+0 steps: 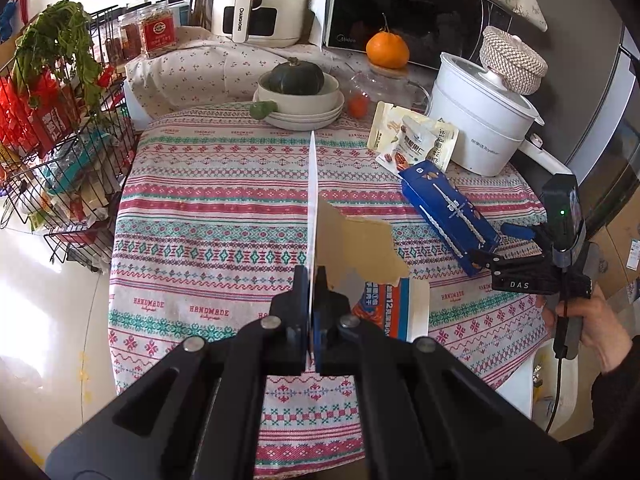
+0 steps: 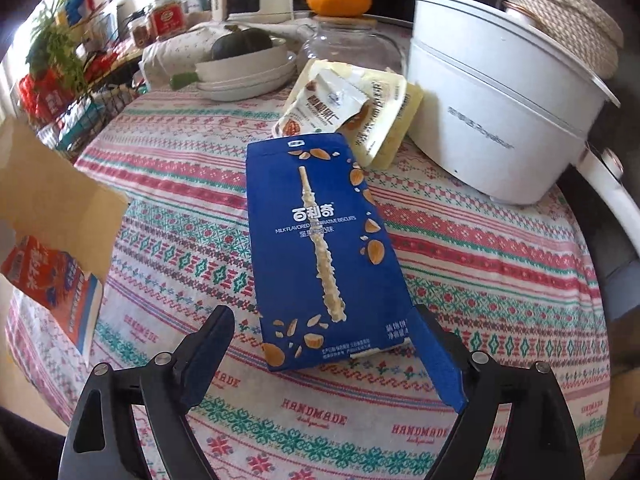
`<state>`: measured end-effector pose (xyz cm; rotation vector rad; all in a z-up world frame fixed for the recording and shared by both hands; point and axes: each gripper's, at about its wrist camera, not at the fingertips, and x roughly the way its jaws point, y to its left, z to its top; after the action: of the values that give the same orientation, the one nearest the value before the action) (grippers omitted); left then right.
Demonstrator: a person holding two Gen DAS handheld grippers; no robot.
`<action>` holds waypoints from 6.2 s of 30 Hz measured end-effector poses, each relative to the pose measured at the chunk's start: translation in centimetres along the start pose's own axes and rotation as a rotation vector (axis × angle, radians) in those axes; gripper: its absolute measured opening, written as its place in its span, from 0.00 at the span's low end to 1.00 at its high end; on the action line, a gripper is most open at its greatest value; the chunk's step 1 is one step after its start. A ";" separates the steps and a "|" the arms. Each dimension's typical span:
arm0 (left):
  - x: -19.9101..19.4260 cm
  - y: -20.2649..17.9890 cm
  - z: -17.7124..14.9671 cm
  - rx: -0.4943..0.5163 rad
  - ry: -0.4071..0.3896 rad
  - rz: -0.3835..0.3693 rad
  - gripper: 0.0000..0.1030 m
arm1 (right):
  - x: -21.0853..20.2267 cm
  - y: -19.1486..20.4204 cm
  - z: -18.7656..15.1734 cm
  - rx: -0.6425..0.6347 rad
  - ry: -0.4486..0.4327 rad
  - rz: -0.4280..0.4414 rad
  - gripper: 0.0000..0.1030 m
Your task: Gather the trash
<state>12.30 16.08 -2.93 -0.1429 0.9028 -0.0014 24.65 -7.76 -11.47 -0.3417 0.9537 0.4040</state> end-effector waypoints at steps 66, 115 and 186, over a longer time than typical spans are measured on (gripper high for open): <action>-0.3 -8.3 -0.7 0.142 -0.009 -0.074 0.02 | 2.1 -7.3 -2.1 0.177 0.088 -0.211 1.00; 0.2 -7.9 -0.6 0.130 0.004 -0.062 0.02 | -0.9 -0.5 0.4 -0.361 -0.182 -0.443 0.36; -1.2 -30.3 -13.0 0.473 0.168 -0.426 0.81 | -21.2 -12.9 -34.2 0.522 0.278 -0.105 0.29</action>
<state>3.20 -15.44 -6.12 0.1107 1.0011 -0.6262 -4.48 -38.33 -10.68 0.0318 1.2656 0.0008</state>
